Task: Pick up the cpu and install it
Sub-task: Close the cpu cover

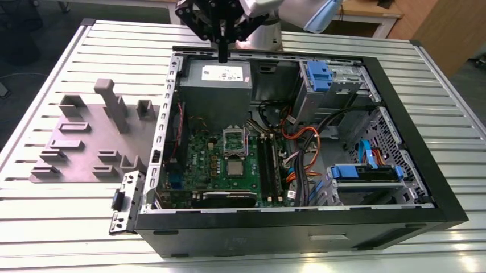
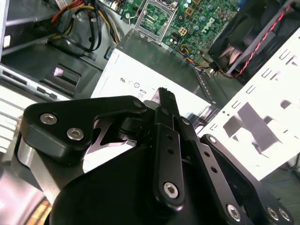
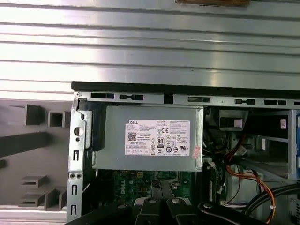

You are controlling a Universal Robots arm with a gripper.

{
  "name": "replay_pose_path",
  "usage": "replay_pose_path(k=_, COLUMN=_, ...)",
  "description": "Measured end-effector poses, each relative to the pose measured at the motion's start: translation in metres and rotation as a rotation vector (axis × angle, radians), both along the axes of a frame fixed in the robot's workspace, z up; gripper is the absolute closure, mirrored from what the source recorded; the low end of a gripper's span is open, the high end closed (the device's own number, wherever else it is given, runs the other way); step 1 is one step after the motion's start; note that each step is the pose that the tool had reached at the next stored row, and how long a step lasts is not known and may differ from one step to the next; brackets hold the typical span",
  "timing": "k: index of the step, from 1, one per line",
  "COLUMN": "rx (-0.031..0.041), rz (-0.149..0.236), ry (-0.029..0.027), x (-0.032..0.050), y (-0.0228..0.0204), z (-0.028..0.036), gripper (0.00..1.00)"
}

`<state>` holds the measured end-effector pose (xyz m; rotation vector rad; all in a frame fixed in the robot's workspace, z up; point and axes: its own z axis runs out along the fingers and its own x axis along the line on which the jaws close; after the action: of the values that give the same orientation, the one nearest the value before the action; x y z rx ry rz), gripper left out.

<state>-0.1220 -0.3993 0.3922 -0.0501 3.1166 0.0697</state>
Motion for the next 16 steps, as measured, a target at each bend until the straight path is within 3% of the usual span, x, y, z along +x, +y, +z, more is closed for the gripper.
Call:
replay_pose_path(k=2, rx=-0.0002, rz=0.027, ry=0.0, x=0.0, y=0.0, z=-0.0004, gripper=0.89)
replay_pose_path(k=4, rx=-0.001, rz=0.033, ry=0.0001, x=0.0, y=-0.0029, z=-0.0007, gripper=0.89)
replay_pose_path(k=11, rx=-0.0086, rz=0.034, ry=0.0003, x=0.0, y=-0.021, z=-0.0015, gripper=0.89)
replay_pose_path(k=14, rx=-0.0109, rz=0.05, ry=0.0005, x=0.0, y=-0.0226, z=-0.0031, gripper=0.89)
replay_pose_path(k=16, rx=-0.0112, rz=0.086, ry=0.0005, x=0.0, y=-0.0227, z=-0.004, gripper=0.89)
